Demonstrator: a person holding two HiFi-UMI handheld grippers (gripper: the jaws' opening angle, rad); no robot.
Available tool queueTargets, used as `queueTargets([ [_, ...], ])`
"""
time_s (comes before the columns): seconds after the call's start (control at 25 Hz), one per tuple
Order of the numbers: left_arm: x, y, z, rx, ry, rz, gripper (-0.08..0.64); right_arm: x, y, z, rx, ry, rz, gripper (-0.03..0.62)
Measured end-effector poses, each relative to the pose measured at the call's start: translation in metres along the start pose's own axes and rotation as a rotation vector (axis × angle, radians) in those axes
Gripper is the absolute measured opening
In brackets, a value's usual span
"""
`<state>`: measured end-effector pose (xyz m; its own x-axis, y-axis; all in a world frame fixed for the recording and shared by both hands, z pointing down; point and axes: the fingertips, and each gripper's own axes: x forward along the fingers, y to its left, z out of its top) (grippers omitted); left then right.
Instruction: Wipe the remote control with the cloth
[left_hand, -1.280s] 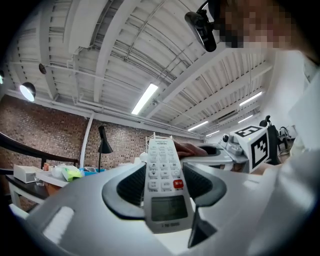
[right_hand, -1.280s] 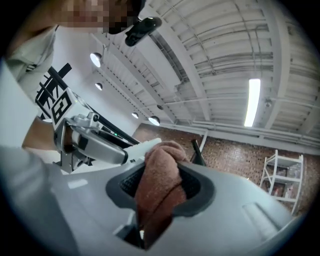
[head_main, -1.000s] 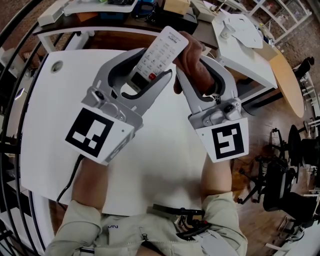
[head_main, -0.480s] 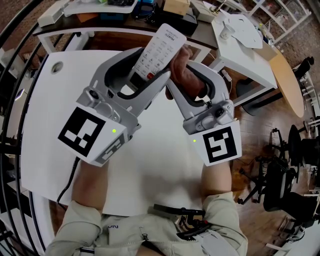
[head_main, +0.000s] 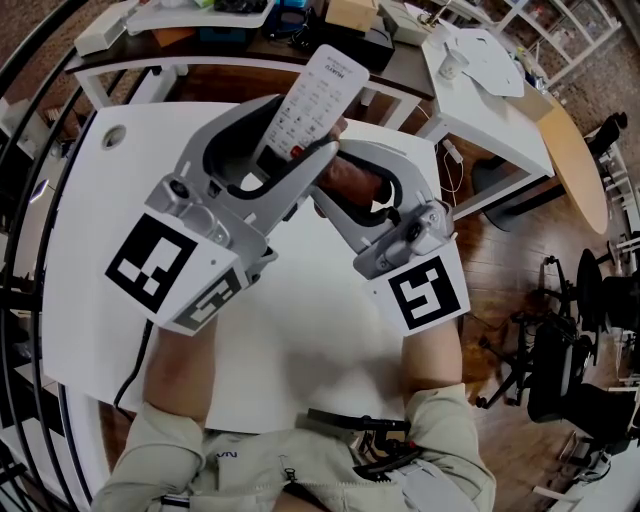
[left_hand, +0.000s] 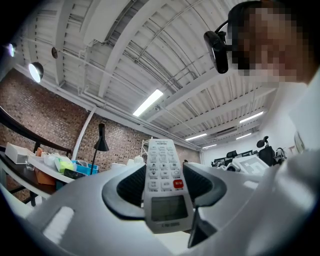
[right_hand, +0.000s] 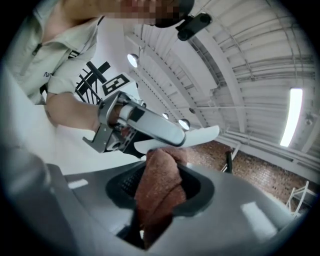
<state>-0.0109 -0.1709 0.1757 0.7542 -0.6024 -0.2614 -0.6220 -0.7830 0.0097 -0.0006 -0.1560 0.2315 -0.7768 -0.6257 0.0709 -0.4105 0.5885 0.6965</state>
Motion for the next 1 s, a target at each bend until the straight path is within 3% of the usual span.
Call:
queueTargets([
  [0.28,-0.003,0.008,0.003,-0.015,-0.007,0.003,0.244,0.01,0.019,0.0,-0.053,0.01,0.091,0.127],
  [0.44,-0.004,0.004,0.005,-0.013,-0.008,-0.002,0.244,0.004,0.013,0.0,-0.074,0.021,0.082,0.127],
  [0.52,-0.003,0.002,0.005,-0.009,-0.006,-0.009,0.244,-0.002,-0.003,-0.003,-0.062,0.032,0.019,0.127],
  [0.8,0.005,-0.02,-0.001,0.006,0.023,-0.082,0.244,-0.034,-0.078,0.006,0.059,-0.059,-0.37,0.127],
  [1.0,0.011,-0.037,-0.005,0.015,0.036,-0.128,0.244,-0.047,-0.091,0.015,0.065,-0.115,-0.435,0.127],
])
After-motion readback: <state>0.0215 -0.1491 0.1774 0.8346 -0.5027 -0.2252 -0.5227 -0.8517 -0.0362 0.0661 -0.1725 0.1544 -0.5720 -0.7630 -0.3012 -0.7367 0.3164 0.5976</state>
